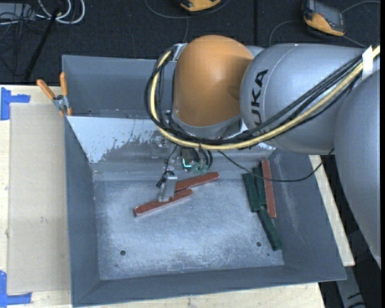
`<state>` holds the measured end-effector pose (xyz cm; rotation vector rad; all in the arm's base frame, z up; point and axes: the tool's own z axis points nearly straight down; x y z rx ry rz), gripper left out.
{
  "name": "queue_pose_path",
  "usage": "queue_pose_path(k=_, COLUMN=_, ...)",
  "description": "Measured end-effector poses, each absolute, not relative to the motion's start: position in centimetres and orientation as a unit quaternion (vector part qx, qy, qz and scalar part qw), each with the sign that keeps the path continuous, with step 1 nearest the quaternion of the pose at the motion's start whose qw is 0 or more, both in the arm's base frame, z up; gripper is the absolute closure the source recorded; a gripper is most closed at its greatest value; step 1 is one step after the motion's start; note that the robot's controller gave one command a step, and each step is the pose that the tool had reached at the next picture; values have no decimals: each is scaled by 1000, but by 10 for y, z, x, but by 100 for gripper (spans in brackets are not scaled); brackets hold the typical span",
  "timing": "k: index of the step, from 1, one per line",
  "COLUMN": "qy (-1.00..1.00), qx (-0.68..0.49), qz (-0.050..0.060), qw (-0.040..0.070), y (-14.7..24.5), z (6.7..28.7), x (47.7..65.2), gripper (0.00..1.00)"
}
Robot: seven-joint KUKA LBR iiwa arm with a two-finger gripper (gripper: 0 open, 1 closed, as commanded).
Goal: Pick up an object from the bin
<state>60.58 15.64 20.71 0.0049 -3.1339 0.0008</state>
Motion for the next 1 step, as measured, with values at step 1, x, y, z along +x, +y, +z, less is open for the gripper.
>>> queue_pose_path(k=1, qy=-990, qx=143, qz=0, qw=3, y=90, z=95, x=581, gripper=0)
